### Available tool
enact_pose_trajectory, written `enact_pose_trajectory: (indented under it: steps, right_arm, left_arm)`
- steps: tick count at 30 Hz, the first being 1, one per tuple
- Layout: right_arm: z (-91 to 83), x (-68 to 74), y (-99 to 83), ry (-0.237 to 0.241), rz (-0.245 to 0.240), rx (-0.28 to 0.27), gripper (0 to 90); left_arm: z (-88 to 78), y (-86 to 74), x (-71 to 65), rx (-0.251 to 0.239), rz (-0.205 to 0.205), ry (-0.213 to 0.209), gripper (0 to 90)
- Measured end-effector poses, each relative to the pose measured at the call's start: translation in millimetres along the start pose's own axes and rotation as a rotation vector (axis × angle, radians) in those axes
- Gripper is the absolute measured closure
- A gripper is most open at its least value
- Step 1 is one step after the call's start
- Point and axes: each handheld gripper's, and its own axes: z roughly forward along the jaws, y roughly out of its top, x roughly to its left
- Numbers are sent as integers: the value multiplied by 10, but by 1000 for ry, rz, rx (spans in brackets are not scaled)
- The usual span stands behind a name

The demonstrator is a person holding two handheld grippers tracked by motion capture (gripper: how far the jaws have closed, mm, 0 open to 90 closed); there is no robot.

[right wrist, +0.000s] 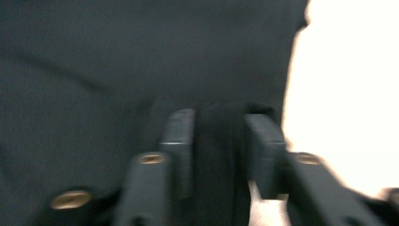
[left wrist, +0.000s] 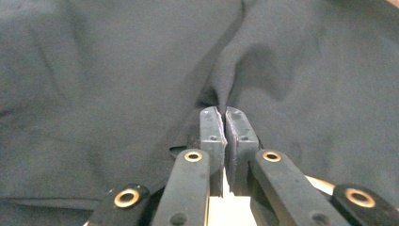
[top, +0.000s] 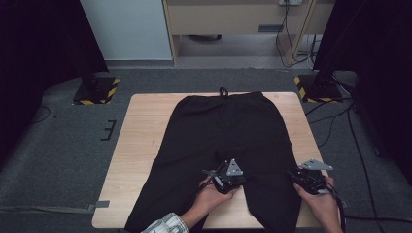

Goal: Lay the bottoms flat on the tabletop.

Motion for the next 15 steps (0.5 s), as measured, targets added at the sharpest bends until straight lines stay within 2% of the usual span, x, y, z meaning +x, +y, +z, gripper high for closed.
enact_pose_trajectory:
  steps: [1, 3, 5, 7, 8, 10, 12, 14, 15]
  right_arm:
    - [-10, 15, -19, 16, -21, 15, 795]
    - [-79, 25, -44, 37, -14, 36, 851]
    - [-196, 25, -91, 55, -9, 43, 861]
    - [-337, 10, -171, 70, 6, 44, 847]
    - [-401, -6, -217, 78, 23, 37, 816]
    - [-496, -31, -288, 81, 54, 25, 698]
    - [-608, -53, -335, 71, 74, -15, 581]
    - [-693, -76, -336, 58, 98, -50, 480]
    - [-708, -85, -313, 43, 91, -59, 454]
  left_arm:
    - [-7, -3, -17, 4, 1, -9, 864]
    - [-42, -16, -82, 7, 1, -29, 867]
    - [-97, -34, -151, 9, -10, -69, 868]
    - [-145, -52, -226, 13, 5, -92, 865]
    - [-158, -59, -256, 16, 13, -97, 857]
    - [-187, -68, -290, 12, 11, -113, 821]
    - [-213, -76, -311, 11, 4, -134, 783]
    - [-284, -90, -327, -10, 10, -127, 731]
    - [-326, -92, -320, -20, 7, -121, 692]
